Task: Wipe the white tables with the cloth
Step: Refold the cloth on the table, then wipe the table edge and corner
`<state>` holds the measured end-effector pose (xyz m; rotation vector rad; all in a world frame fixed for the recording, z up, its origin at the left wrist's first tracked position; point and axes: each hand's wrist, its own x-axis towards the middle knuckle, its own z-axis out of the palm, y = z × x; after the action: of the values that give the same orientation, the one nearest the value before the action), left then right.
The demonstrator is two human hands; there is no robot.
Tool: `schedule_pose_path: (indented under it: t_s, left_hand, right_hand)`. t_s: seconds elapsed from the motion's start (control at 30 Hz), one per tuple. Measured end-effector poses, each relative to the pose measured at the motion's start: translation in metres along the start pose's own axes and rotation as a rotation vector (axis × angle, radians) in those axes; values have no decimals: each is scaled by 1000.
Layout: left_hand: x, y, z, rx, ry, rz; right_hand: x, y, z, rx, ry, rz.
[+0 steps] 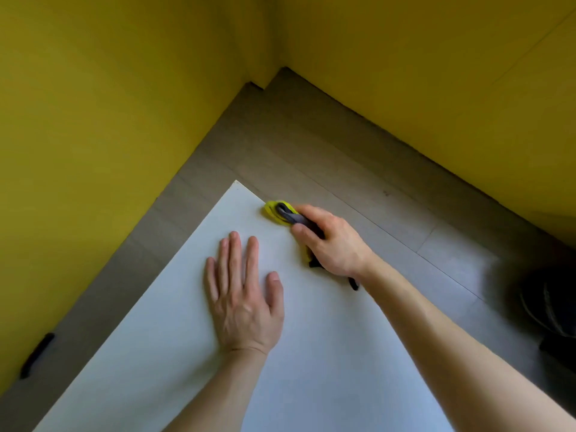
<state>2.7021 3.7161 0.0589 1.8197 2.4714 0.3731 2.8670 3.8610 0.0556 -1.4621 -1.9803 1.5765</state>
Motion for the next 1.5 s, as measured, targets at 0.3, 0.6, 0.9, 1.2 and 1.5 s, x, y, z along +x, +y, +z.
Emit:
schedule_pose_path:
  t_s: [0.3, 0.6, 0.9, 1.2, 1.5]
  left_hand:
    - [1, -1, 1, 21, 21, 8]
    - [1, -2, 1, 66, 14, 21]
    - [3, -2, 2, 84, 24, 26]
    - [2, 0, 4, 105, 40, 43]
    - [5, 1, 5, 90, 58, 19]
  right_hand:
    - [80, -50, 26, 67, -16, -132]
    - [-33, 9, -7, 30, 56, -110]
    - [65, -39, 21, -3, 35, -205]
    - [-51, 21, -21, -41, -4, -259]
    - [0, -12, -6, -64, -23, -387]
